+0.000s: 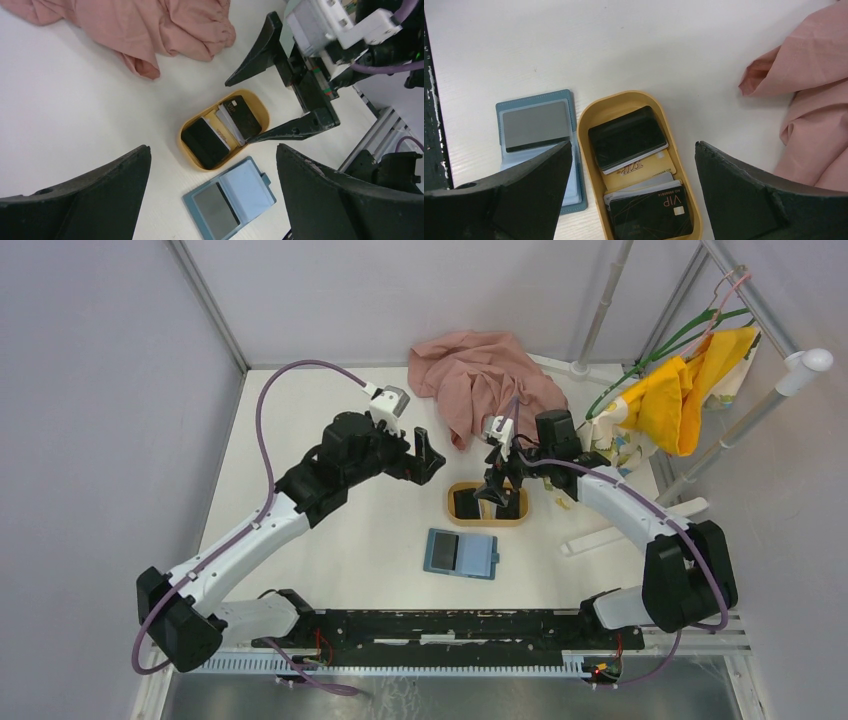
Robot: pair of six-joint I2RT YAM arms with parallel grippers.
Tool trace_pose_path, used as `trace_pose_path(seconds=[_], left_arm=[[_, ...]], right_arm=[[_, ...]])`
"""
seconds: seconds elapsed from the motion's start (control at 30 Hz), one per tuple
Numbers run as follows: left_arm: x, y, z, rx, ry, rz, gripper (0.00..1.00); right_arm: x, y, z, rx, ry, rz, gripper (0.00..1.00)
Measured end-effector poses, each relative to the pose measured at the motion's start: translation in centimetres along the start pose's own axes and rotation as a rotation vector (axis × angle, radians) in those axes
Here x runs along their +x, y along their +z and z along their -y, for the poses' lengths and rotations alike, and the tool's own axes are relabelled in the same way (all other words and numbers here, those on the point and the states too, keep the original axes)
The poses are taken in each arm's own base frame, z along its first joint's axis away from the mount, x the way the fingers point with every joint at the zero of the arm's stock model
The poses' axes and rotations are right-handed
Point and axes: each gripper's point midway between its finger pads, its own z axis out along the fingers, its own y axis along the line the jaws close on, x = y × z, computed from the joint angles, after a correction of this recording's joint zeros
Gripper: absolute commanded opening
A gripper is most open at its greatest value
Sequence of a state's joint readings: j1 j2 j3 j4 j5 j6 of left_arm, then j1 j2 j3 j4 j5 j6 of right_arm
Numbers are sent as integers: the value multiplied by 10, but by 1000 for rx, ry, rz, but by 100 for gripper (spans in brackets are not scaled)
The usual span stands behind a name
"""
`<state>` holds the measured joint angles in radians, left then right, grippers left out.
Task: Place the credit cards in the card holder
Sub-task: Pick up the credit card from the storage box.
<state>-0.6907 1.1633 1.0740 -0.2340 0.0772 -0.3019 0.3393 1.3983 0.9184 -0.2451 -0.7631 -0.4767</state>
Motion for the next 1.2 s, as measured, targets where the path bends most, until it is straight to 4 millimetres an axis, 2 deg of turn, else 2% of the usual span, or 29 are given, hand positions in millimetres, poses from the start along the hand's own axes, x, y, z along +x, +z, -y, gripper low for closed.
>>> trace_pose_path(seconds=[0.23,0.43,0.67,0.97,1.07,1.2], left_arm=[[26,14,-21,-38,-12,-94,100],[37,19,-37,-58,-40,-143,98],[42,23,-53,-63,-74,-168,98],[46,26,-61,-55,-125,-189,96],[49,28,-64,-48,-152,-200,93],[56,33,-68,-40,-188,-228,89]], right_arm=[[4,7,-8,-29,75,40,98],[8,14,-13,-44,160,67,98],[10,17,-1,10,295,86,98],[21,14,15,127,482,96,98],[24,17,16,128,528,99,88],[40,25,11,118,611,71,73]])
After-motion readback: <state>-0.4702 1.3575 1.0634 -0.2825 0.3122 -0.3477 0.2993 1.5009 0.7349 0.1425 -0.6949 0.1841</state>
